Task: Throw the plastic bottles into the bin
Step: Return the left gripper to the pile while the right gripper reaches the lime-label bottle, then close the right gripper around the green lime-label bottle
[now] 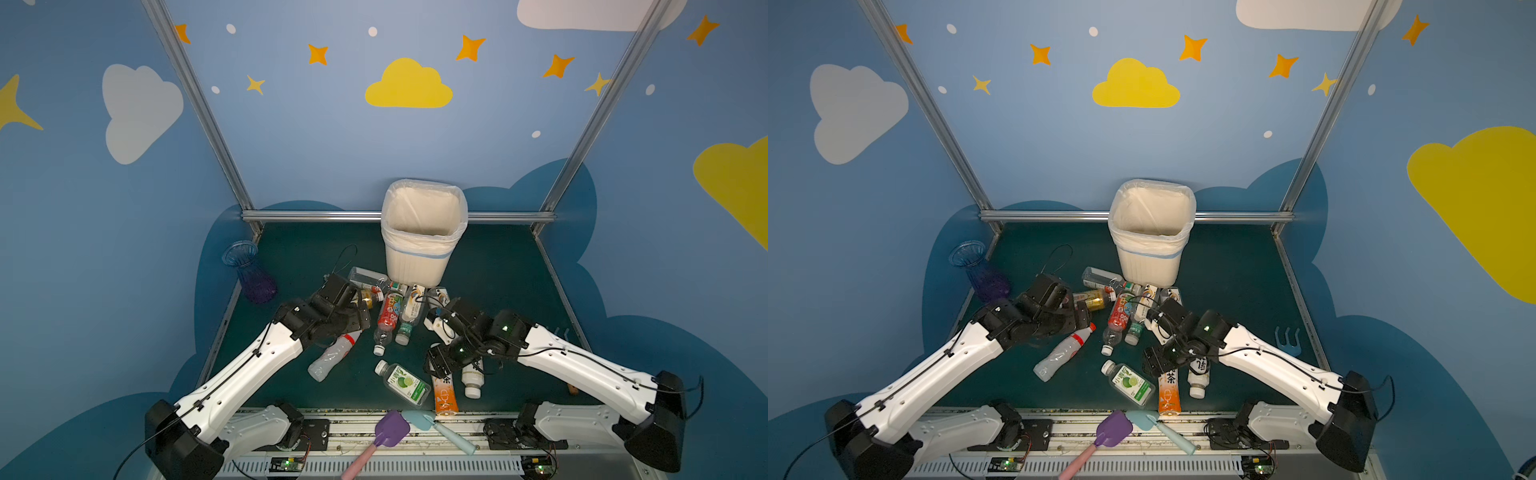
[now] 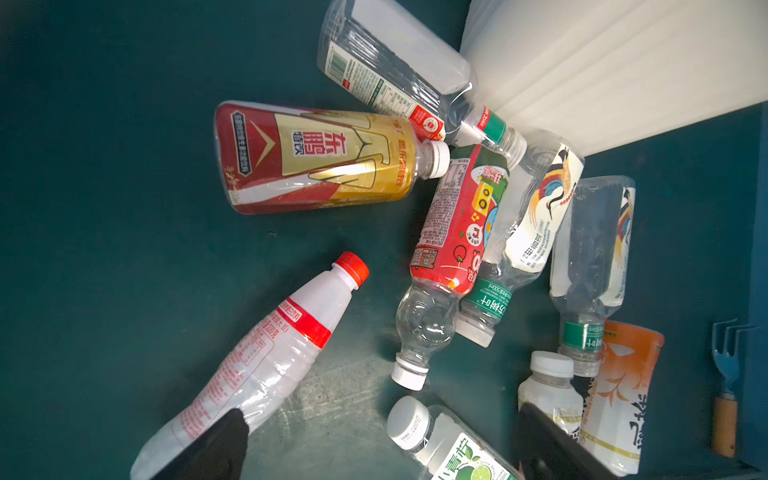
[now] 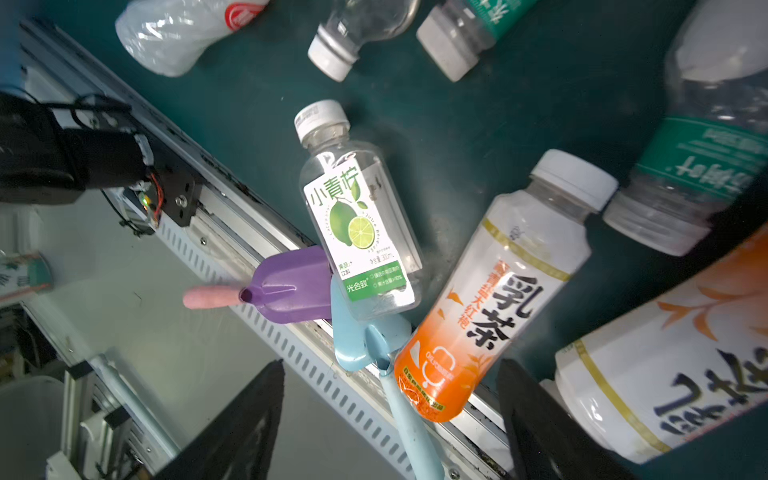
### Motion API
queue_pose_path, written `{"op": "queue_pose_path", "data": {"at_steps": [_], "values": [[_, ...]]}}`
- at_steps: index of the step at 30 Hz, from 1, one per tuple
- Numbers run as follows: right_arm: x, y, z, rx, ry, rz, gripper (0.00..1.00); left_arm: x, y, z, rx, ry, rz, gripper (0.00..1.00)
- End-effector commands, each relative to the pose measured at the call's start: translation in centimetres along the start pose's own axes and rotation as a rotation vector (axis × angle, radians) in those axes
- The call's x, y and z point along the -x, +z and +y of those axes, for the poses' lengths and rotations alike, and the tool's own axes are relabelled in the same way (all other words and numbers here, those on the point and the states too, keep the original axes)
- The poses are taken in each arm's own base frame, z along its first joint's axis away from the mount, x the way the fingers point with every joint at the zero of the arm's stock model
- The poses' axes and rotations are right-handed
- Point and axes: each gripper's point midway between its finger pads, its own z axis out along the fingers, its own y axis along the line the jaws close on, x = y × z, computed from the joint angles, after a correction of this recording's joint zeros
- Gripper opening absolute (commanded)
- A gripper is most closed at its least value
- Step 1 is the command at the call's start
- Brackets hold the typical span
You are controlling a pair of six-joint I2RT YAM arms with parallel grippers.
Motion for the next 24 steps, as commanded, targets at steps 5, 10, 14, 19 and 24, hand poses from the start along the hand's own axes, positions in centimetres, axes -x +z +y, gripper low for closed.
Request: {"op": "queue_pose_path", "data": {"at_steps": [5,10,14,19,24], "values": [[-0.6,2.8,1.2,-0.079,-0.115,0.066,0.81,0.2,-0.8,1.3,-0.033,-0.136,-0.092,1.00],[-1.0,5.0,2.6,-0.104,-0.186,0.125,0.82,0.3,-1.8,3.5,0.081,-0.088,-0.111,1.00],[-0.9,6.3,3.0,-0.151,-0.214,0.172,0.83,0.4,-2.6,4.8,0.154,-0.076,-0.121,1.00],[-0.4,7.5,3.5,-0.154,-0.214,0.191,0.85,1.0,-4.0,5.7,0.151,-0.088,-0.191,1.00],[0.1,7.9,3.8,-0.152,-0.219,0.194,0.85,1.3,-5.1,6.5,0.180,-0.075,-0.214,1.00]]}}
